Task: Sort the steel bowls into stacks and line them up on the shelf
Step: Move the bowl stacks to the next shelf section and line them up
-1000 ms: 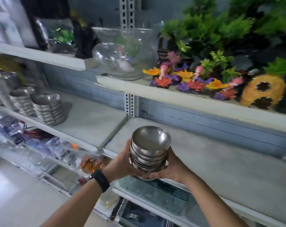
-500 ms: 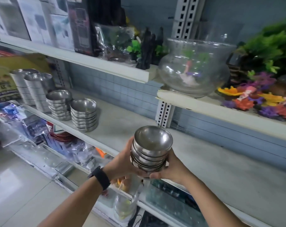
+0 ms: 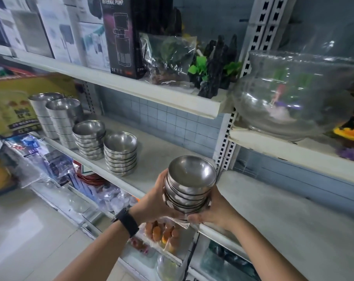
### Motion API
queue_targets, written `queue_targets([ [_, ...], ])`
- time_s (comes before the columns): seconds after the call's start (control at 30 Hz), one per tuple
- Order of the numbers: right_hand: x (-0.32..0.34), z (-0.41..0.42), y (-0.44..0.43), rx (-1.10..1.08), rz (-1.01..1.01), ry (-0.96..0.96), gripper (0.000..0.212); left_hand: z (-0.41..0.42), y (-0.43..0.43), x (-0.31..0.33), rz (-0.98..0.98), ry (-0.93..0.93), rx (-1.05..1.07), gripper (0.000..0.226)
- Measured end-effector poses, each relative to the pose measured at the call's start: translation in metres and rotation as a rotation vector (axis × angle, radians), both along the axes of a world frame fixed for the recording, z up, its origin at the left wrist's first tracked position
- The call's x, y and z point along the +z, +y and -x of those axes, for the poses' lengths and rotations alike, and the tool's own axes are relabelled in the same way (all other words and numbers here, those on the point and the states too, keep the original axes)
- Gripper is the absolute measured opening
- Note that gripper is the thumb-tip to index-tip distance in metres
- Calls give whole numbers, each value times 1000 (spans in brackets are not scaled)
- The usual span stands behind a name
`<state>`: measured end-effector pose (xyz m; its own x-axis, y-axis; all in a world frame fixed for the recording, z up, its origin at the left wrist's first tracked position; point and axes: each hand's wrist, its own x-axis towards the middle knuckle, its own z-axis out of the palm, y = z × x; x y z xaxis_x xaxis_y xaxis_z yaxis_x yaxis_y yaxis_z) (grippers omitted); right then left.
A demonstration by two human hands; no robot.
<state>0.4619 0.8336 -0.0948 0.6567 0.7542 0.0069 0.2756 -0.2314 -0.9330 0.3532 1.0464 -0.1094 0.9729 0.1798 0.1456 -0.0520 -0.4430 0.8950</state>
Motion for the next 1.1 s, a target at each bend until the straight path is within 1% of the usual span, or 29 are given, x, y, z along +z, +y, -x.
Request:
queue_targets([
  [0.07, -5, -16, 10, 20, 18, -23, 127, -10, 10, 1, -7, 6, 1, 136],
  [0.1, -7, -22, 15, 31, 29, -23, 128, -14, 15, 1, -3, 9, 9, 135],
  [0.2, -5, -35, 32, 45, 52, -38, 126, -25, 28, 5, 13, 16, 36, 131],
  [0.33, -3, -48, 57, 72, 32, -8, 116, -36, 49, 6, 40, 21, 57, 134],
  [0.53, -12, -56, 87, 24, 57, 5, 119, -52, 84, -6, 22, 35, 28, 136],
  [0.7, -22, -51, 109, -86, 83, 29, 119, -68, 115, -17, -1, 25, -90, 136],
  [0.77, -27, -45, 117, -128, 120, 64, 122, -73, 126, -27, 0, 29, -153, 136],
  [0.83, -33, -36, 124, -170, 141, 73, 123, -76, 136, -36, 42, 50, -201, 137],
  [0.93, -39, -20, 135, -288, 187, 108, 116, -80, 148, -39, 101, 70, -300, 133],
  [1.1, -36, -2, 149, -419, 229, 132, 118, -87, 168, -50, 86, 74, -412, 140],
])
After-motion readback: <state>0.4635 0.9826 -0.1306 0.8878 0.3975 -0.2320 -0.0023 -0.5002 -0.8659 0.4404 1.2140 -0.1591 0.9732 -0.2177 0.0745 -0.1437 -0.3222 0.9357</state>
